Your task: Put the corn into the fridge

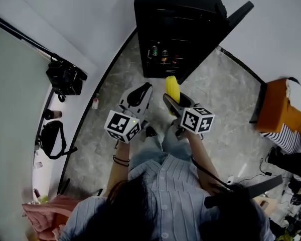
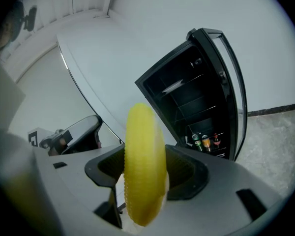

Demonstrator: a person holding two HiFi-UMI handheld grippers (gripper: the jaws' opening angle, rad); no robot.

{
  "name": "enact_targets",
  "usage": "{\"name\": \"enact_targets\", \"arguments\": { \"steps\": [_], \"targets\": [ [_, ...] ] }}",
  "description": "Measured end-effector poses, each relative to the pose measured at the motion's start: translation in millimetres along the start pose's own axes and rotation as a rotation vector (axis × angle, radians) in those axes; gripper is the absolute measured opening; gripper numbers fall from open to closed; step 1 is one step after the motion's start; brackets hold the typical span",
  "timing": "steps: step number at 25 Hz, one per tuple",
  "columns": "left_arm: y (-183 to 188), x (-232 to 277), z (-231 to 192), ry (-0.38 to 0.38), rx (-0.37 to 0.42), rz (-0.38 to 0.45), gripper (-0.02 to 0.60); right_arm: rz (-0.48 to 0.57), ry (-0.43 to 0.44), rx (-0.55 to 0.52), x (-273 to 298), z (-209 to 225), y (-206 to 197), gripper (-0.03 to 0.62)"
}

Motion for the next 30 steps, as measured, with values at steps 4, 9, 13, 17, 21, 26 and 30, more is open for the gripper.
{"name": "enact_targets", "arguments": {
  "steps": [4,9,13,17,21,26,30],
  "targets": [
    [-0.7,21.8,-18.4,0.008,0.008,-0.001,0.02,-0.007,-0.005,0.017,11.3,21.1,10.8,0.252],
    [-6.0,48.2,-42.6,0.029,-0.023,0.002,0.02,-0.029,-0.009,0.009,34.0,49.4,30.9,0.252],
    [-10.7,72.0,-54.7,0.024,-0.011,-0.012,0.02,-0.044,0.003,-0.003,54.5,69.2,48.5,0.252],
    [-14.4,92.8,-68.0,0.025,0.006,-0.008,0.02,-0.059,0.026,-0.012,81.4,86.5,60.5,0.251],
    [-22.6,114.4,-79.6,0.012,0.036,-0.017,0.02,-0.066,0.034,-0.009,110.3,108.8,66.0,0.252],
    [-33.0,135.8,-90.7,0.003,0.072,-0.028,0.02,-0.088,0.028,-0.016,141.2,137.5,72.4,0.252],
    [-41.7,146.8,-101.3,0.015,0.07,-0.035,0.02,-0.119,0.029,-0.027,165.0,156.6,78.5,0.252]
  ]
}}
Point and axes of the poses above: the fingertips, and each gripper's own axes: x forward along the fingers, z to its right, y out of its top, the point moved 6 cm from there along -x, backward along the fingers, and after that the axes turned 5 degrees about -z, right-handed, at the moved point
